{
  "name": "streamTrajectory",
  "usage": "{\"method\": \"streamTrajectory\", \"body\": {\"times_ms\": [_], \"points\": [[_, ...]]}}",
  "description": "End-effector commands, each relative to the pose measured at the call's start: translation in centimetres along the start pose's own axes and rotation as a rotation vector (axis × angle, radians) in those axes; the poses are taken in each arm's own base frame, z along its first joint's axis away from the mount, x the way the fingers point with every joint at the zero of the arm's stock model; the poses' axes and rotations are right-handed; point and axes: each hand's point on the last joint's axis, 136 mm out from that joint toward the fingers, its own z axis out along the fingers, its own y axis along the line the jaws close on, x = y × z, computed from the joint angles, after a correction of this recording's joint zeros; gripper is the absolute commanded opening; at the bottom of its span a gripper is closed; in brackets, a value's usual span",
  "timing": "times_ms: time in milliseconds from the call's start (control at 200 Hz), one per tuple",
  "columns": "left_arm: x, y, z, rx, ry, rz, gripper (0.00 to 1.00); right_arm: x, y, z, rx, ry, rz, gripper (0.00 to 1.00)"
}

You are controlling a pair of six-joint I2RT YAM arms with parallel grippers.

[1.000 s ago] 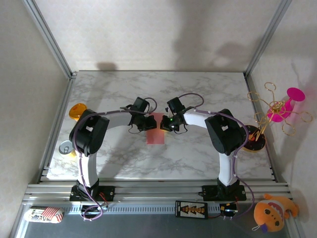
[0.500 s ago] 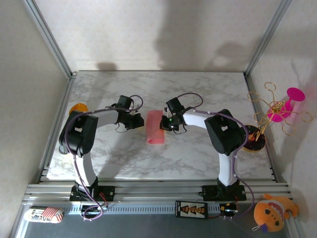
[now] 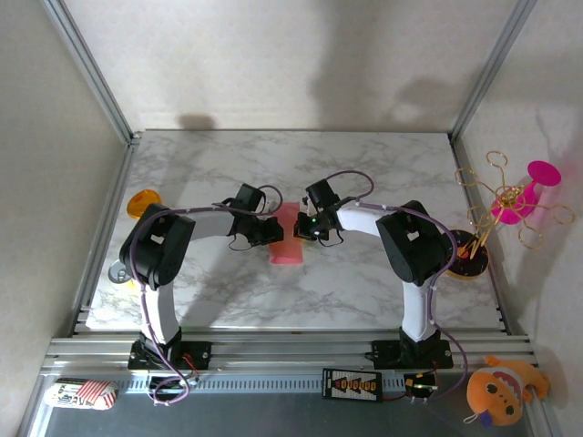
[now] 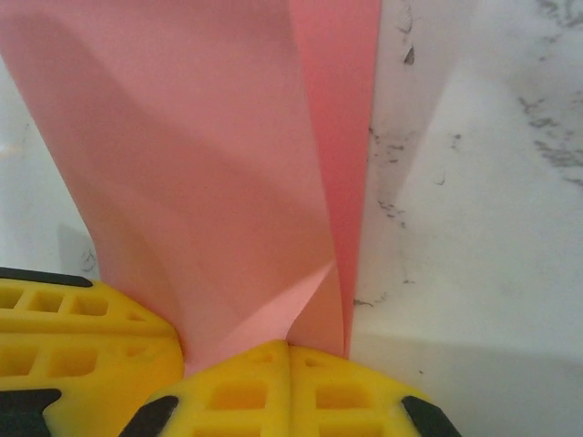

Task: Fold a paper plane with a square sheet of paper (pick it up from the middle)
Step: First fold the square sheet of paper in half at the center of the table.

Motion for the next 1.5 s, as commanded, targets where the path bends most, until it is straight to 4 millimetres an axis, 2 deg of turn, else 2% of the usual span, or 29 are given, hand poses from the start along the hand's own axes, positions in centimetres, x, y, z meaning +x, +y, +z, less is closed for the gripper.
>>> {"method": "streamTrajectory", "body": {"times_ms": [0,90,180,275,396,506,611,731,911,1016,1097,1142,1252,1372,1432,1497], "points": [[2.7,5.3,-0.3,-0.125,0.066,-0.068,0.12,10.2,-16.0,2.6,0.567,0.258,0.105,0.02],[3.0,8.0,-2.1,-0.164,0.037,-0.140,0.12,10.2,-16.0,2.7,0.567,0.257,0.105,0.02],[2.5,8.1,-3.9,-0.169,-0.007,-0.148,0.12,10.3,-16.1,2.7,0.570,0.257,0.101,0.02],[1.5,6.2,-4.9,-0.125,-0.047,-0.136,0.12,10.2,-16.1,2.7,0.570,0.256,0.099,0.02],[0.1,2.0,-5.5,-0.038,-0.100,-0.091,0.12,10.3,-16.2,2.7,0.572,0.257,0.098,0.02],[-0.3,-1.2,-4.3,0.019,-0.104,-0.067,0.13,10.4,-16.3,2.7,0.571,0.260,0.099,0.02],[-0.2,-2.1,-2.3,0.016,-0.083,-0.064,0.13,10.5,-16.3,2.8,0.568,0.262,0.100,0.02],[0.7,-0.8,-0.6,-0.011,-0.046,-0.088,0.12,10.6,-16.2,2.8,0.565,0.266,0.098,0.02],[4.2,3.6,-0.3,-0.138,0.023,-0.111,0.12,10.4,-16.1,2.7,0.565,0.264,0.089,0.02],[6.5,6.0,-1.4,-0.221,0.051,-0.125,0.12,10.2,-16.2,2.8,0.569,0.263,0.084,0.02],[7.1,7.3,-3.0,-0.267,0.026,-0.148,0.10,10.1,-16.2,2.7,0.574,0.257,0.082,0.02],[7.1,7.4,-3.8,-0.263,0.005,-0.160,0.10,10.0,-16.1,2.6,0.575,0.251,0.081,0.02],[5.9,5.4,-5.2,-0.206,-0.056,-0.152,0.10,9.8,-16.2,2.6,0.580,0.245,0.080,0.02],[3.3,1.0,-6.0,-0.069,-0.130,-0.120,0.11,9.8,-16.2,2.6,0.584,0.247,0.080,0.02],[2.2,-0.8,-5.7,-0.012,-0.165,-0.120,0.10,9.8,-16.3,2.6,0.584,0.247,0.079,0.02],[1.7,-2.2,-4.5,0.034,-0.187,-0.137,0.08,9.8,-16.2,2.6,0.580,0.247,0.072,0.01]]}}
